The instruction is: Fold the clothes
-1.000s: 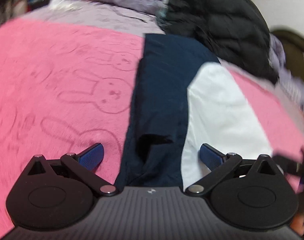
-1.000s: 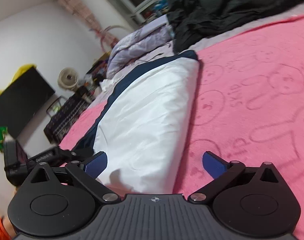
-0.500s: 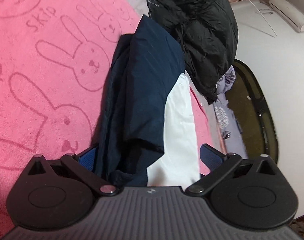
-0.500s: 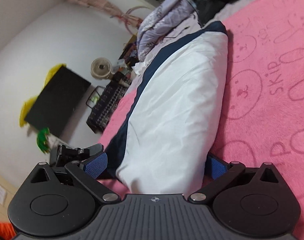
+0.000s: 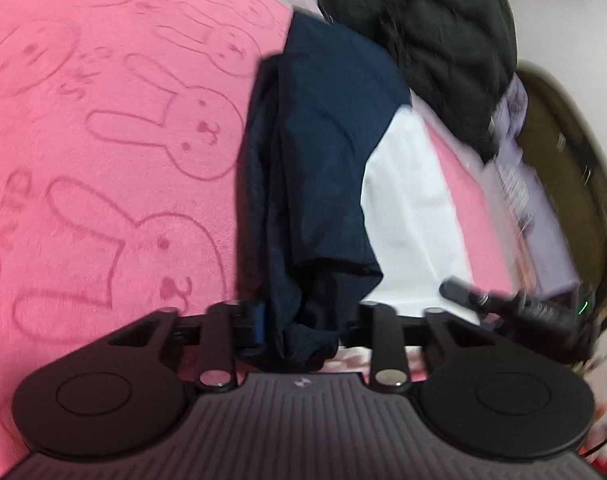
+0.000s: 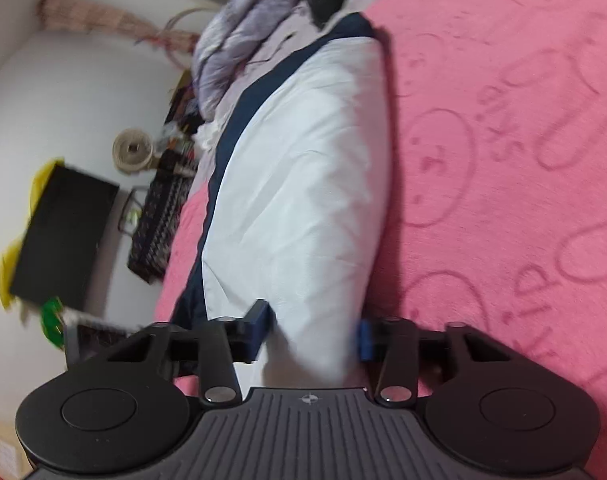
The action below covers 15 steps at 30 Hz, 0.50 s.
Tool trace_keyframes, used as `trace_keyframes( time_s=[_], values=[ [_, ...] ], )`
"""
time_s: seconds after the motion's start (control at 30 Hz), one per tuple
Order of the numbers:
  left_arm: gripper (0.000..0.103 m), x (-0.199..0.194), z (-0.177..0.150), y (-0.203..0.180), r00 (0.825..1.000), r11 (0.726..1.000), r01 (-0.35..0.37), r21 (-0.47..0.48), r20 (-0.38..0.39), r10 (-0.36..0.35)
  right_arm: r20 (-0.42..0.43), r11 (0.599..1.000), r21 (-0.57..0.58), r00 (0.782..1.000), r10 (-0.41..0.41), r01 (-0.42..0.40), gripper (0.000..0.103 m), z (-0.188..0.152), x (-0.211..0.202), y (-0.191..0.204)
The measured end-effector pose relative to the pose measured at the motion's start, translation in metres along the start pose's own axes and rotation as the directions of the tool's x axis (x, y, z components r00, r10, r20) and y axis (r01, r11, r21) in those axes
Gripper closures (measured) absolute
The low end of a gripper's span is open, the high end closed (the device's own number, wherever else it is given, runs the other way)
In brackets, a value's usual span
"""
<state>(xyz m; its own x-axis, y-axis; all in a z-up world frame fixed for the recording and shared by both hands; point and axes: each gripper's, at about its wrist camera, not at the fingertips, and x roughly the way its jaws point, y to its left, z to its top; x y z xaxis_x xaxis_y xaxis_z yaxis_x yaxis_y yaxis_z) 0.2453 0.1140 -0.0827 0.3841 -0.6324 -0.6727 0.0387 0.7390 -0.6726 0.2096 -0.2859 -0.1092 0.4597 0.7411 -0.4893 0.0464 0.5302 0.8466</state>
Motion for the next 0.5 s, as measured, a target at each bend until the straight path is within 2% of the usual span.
trace_keyframes(
  time_s=[0.03, 0.2, 0.27, 0.3, 0.33, 0.37, 0.4, 0.43, 0.5],
  values=[
    [0.082, -0.007, -0.002, 0.002, 0.999, 0.999, 0.043, -0.033, 0.023, -0.042, 0.005, 1.0, 0.008, 1.0, 0.006, -0.006, 0.074, 0.001, -0.005, 0.001],
    [0.084, -0.043, -0.03, -0.029, 0.998, 0.995, 0.025, 0.092, 0.051, -0.03, 0.023, 0.998, -0.061, 0.999, 0.035, -0.033, 0.079, -0.008, -0.038, 0.031],
    [0.082, -0.047, -0.047, -0.024, 0.999, 0.995, 0.034, 0.098, 0.002, -0.035, 0.013, 0.993, -0.113, 0.999, 0.032, -0.031, 0.079, -0.019, -0.054, 0.041],
    [0.074, -0.049, -0.055, -0.022, 0.999, 0.994, 0.038, 0.101, -0.022, -0.036, -0.003, 0.99, -0.142, 1.0, 0.005, -0.006, 0.079, -0.025, -0.057, 0.042],
    [0.069, -0.048, -0.063, -0.016, 0.999, 0.996, 0.002, 0.092, -0.054, 0.003, -0.02, 0.985, -0.172, 0.999, -0.027, 0.023, 0.078, -0.032, -0.058, 0.042],
    [0.058, -0.044, -0.072, -0.009, 0.995, 0.995, -0.046, 0.09, -0.078, 0.053, -0.037, 0.978, -0.203, 0.998, -0.06, 0.052, 0.076, -0.039, -0.06, 0.043],
    [0.058, -0.043, -0.079, -0.004, 0.995, 0.994, -0.064, 0.09, -0.073, 0.071, -0.057, 0.962, -0.245, 0.989, -0.138, 0.12, 0.069, -0.047, -0.056, 0.041],
    [0.058, -0.05, -0.085, 0.001, 0.998, 0.995, -0.042, 0.085, -0.044, 0.046, -0.068, 0.937, -0.287, 0.972, -0.227, 0.198, 0.061, -0.056, -0.052, 0.038],
    [0.057, -0.068, -0.09, 0.0, 0.997, 0.992, -0.08, 0.095, 0.004, 0.08, -0.045, 0.917, -0.337, 0.969, -0.243, 0.214, 0.06, -0.068, -0.058, 0.037]
  ],
)
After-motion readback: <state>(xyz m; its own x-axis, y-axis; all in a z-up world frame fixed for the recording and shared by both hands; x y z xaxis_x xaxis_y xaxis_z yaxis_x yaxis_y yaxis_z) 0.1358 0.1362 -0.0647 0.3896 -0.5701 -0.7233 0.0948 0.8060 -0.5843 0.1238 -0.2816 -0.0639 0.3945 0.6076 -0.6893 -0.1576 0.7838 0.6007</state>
